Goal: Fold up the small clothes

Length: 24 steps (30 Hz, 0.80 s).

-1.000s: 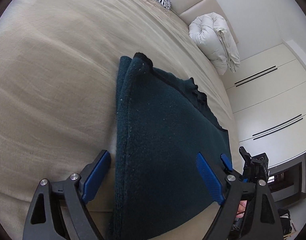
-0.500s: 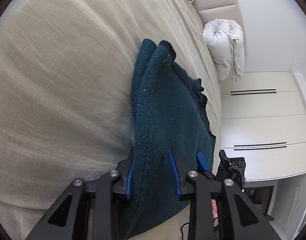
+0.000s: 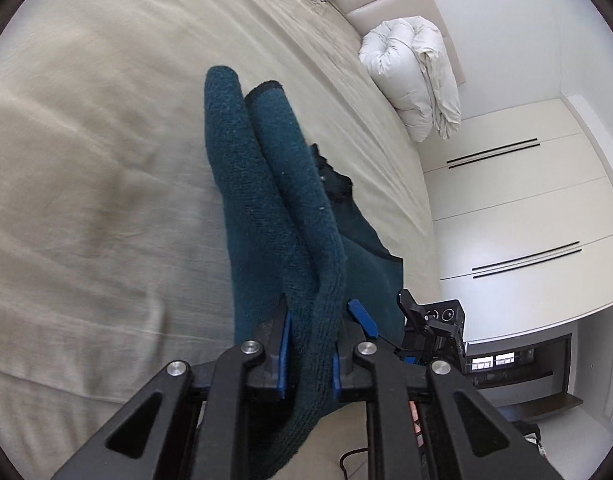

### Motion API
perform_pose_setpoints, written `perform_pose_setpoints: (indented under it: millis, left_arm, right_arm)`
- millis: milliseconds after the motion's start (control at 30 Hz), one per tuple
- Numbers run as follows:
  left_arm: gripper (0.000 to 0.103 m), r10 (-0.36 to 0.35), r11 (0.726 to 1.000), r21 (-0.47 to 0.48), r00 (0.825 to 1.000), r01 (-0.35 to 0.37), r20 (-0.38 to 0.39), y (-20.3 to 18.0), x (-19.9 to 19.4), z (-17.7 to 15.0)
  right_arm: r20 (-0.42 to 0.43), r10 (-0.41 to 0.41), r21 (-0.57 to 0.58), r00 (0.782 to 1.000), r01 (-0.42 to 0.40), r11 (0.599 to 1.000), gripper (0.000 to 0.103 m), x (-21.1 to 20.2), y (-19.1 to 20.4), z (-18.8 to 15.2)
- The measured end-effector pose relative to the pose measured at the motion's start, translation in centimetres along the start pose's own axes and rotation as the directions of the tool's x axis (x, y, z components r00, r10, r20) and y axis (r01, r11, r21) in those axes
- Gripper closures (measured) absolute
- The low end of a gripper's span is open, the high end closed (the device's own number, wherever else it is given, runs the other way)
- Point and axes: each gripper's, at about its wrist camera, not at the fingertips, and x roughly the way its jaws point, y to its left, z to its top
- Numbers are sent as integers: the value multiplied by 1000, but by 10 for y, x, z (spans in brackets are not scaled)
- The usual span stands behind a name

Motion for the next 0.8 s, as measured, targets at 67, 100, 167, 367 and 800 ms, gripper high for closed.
perform_pose_setpoints:
  millis: [67, 100, 167, 367, 800]
  left_arm:
    - [87, -9, 999, 43, 1000, 10, -12, -28, 16, -2]
    - [87, -12, 998, 65, 1000, 13, -23, -42, 27, -4]
    - [87, -15, 995, 101, 999, 19, -42, -66, 53, -8]
    - [86, -74, 989, 115, 986, 91, -148, -101, 150, -30]
    - [35, -119, 970, 204, 991, 128, -56, -86, 85, -53]
  right_arm:
    - [23, 32, 8, 999, -32, 999, 37, -16, -1, 5]
    - [34, 50, 20, 998, -50, 999, 35, -25, -3, 8]
    - [57, 86, 52, 995, -89, 995, 32, -45, -10, 14]
    - [129, 151, 129, 980, -168, 977, 30, -103, -32, 38]
    - [49, 19, 118, 999, -25, 993, 30, -136, -46, 57]
